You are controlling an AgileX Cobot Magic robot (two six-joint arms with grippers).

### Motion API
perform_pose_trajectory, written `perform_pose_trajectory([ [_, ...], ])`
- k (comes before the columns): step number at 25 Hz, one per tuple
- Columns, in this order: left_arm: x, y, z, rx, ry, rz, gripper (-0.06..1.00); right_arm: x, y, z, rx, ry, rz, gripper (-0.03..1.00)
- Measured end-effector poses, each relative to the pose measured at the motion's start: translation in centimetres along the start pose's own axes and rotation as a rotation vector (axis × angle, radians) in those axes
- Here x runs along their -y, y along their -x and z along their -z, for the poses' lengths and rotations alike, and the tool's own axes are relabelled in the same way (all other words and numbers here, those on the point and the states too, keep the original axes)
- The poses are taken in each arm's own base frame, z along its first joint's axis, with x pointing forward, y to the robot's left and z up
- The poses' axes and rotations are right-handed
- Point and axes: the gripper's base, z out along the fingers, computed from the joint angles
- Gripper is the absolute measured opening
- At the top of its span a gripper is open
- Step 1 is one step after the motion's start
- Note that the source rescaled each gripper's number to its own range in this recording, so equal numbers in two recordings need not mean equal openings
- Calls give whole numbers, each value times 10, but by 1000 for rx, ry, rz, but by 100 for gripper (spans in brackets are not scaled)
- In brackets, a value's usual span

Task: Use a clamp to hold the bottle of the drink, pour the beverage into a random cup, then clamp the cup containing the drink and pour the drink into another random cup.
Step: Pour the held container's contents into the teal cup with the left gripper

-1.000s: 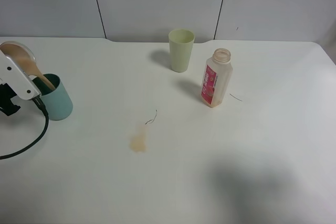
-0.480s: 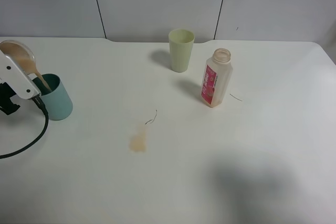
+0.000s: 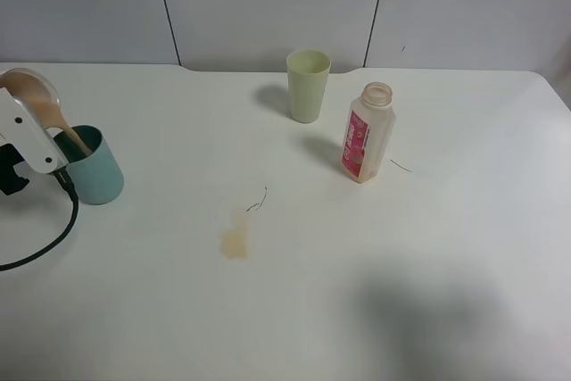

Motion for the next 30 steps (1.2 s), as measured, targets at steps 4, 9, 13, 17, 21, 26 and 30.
perform_pose_trajectory([
  [4, 0, 0, 0, 0, 0, -34, 3, 0, 0, 0, 0, 0, 0, 100],
  [9, 0, 0, 0, 0, 0, -48, 3, 0, 0, 0, 0, 0, 0, 100],
  [13, 0, 0, 0, 0, 2, -56, 3, 0, 0, 0, 0, 0, 0, 100],
  [17, -1, 0, 0, 1, 6, -78, 3, 0, 0, 0, 0, 0, 0, 100],
  [21, -1, 0, 0, 1, 6, -104, 3, 0, 0, 0, 0, 0, 0, 100],
  [26, -1, 0, 0, 1, 6, -114, 3, 0, 0, 0, 0, 0, 0, 100],
  [30, -1, 0, 0, 1, 7, -131, 3, 0, 0, 0, 0, 0, 0, 100],
])
